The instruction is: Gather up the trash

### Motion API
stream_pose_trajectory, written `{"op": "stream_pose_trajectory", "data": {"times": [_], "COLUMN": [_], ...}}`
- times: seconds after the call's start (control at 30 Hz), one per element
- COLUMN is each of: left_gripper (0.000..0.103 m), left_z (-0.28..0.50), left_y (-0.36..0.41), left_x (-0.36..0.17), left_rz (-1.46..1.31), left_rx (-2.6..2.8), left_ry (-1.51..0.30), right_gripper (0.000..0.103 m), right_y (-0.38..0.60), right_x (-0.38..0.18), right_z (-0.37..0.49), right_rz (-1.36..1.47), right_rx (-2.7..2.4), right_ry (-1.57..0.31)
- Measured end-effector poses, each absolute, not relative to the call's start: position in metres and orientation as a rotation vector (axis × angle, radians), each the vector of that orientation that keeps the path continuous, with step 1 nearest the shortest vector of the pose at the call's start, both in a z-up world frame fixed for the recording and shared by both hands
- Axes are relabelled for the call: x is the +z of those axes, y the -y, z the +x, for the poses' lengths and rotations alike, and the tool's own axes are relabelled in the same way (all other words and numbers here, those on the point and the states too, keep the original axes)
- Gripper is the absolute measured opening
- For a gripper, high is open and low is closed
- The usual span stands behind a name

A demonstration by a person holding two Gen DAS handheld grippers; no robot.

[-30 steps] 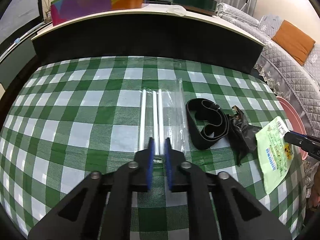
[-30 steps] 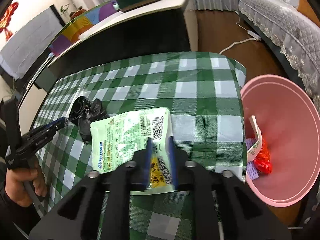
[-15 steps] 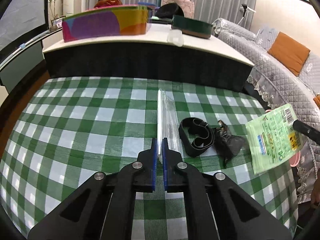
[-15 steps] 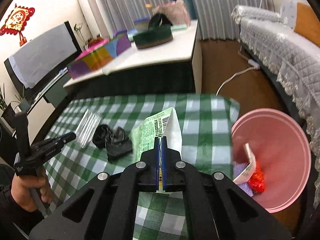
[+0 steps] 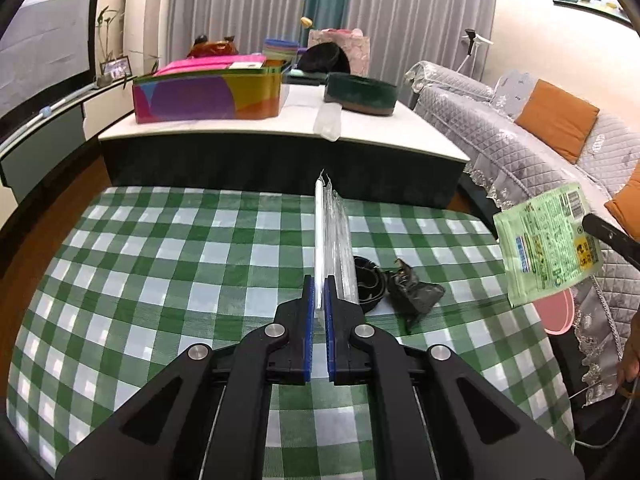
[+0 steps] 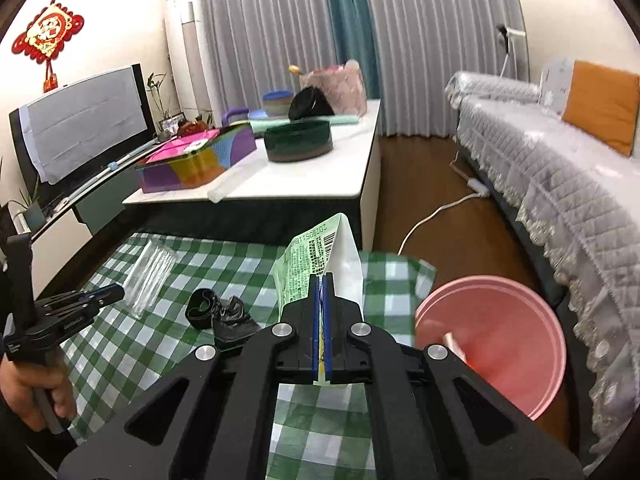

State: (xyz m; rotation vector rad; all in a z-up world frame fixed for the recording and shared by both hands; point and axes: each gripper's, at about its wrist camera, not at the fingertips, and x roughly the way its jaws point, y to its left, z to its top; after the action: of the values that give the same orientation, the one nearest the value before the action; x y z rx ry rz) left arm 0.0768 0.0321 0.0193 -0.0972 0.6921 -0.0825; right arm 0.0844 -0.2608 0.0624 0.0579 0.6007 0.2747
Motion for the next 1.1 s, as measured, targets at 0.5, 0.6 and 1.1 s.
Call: {"op": "stream_pose_trajectory", "data": {"times": [0.5,0.6,1.1], "left_gripper": [0.005,0.005,0.005], "left_z": [0.061,0.059,0.059], "left_y": [-0.02,-0.018,-0.004], "left_x": [0.05,0.054,0.06], "left_rz": [-0.092,-0.092,-0.074], "left_rx": [-0.129,-0.135,-0.165], "left_ry": [-0.615,-0.604,-0.587], "right_gripper": [0.002,0.002,0.002], "right_y": [0.281,0.29,0.316], "right_x": [0.134,0.141,0.113], "right_z": [0.076,0.079,0.08], "right_rz": [-0.022,-0.031,-0.01], "right_rx": [0.229,0.217,0.146], "right_ry": [-0.497,-0.474,-0.456]}}
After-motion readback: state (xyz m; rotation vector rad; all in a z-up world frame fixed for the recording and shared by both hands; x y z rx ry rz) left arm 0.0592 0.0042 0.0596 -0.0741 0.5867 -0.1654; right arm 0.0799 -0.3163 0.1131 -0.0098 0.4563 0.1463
